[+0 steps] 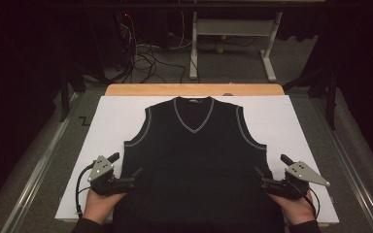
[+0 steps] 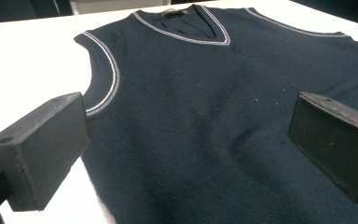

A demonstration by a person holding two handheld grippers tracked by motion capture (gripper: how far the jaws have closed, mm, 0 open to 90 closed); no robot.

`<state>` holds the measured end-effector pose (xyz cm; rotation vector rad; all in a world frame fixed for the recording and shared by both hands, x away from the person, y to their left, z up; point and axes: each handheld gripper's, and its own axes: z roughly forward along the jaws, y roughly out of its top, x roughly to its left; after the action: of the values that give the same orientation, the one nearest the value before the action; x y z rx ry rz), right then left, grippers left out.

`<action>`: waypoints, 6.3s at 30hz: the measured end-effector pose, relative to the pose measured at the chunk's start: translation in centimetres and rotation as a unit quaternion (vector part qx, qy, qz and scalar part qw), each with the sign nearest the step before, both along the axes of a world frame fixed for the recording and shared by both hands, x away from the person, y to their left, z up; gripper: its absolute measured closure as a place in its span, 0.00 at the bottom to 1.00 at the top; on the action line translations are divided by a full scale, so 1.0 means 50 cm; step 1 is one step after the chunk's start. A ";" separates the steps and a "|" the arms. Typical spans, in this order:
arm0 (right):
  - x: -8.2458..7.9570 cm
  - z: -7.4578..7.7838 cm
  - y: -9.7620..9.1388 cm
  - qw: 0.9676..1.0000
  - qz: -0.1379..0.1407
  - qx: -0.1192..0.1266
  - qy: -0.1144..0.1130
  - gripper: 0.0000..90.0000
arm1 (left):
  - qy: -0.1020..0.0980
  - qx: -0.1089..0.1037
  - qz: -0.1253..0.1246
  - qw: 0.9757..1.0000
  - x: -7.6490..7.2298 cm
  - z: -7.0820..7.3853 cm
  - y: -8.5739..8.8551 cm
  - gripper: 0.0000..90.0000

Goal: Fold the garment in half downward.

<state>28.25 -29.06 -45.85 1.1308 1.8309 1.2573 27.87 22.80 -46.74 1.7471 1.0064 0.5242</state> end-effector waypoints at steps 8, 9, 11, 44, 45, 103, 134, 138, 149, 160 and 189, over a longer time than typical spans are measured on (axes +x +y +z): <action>0.006 0.003 -0.002 1.000 0.000 -0.006 -0.012 0.00 | -0.008 -0.013 -0.014 1.000 0.007 0.001 -0.006 0.00; 0.005 0.004 -0.004 1.000 0.000 -0.008 -0.016 0.00 | -0.010 -0.012 -0.014 1.000 0.006 0.001 -0.007 0.00; 0.002 0.005 -0.008 1.000 -0.004 -0.003 -0.018 0.00 | -0.010 -0.006 -0.009 1.000 0.003 0.001 -0.006 0.00; 0.018 0.002 0.022 0.999 -0.015 -0.027 0.021 0.00 | 0.010 -0.030 -0.001 0.999 0.016 0.005 0.043 0.00; 0.019 0.003 0.022 0.999 -0.016 -0.024 0.022 0.01 | 0.012 -0.032 -0.001 0.999 0.017 0.004 0.044 0.00; 0.090 -0.030 0.016 0.981 -0.021 -0.062 0.185 0.92 | 0.180 0.066 0.018 0.981 0.088 -0.035 0.028 0.79; -0.016 0.013 -0.025 0.993 0.016 -0.030 0.109 0.95 | 0.110 0.028 -0.028 0.993 -0.008 0.037 0.063 0.90; -0.040 0.016 -0.029 0.994 0.023 -0.028 0.101 0.95 | 0.108 0.026 -0.039 0.993 -0.025 0.040 0.067 0.90; -0.097 0.018 -0.033 0.994 0.040 -0.032 0.096 0.95 | 0.111 0.049 -0.064 0.991 -0.068 0.038 0.060 0.90; -0.129 0.002 -0.036 0.992 0.046 -0.040 0.111 0.94 | 0.149 0.087 -0.083 0.982 -0.086 0.010 0.056 0.89; -0.053 0.012 -0.025 0.996 0.035 -0.012 0.080 0.20 | 0.081 0.036 -0.040 0.995 0.003 0.018 0.061 0.16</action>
<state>25.61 -30.32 -45.23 1.1934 2.0126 1.2113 28.02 25.88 -45.85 1.9107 1.0353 0.3758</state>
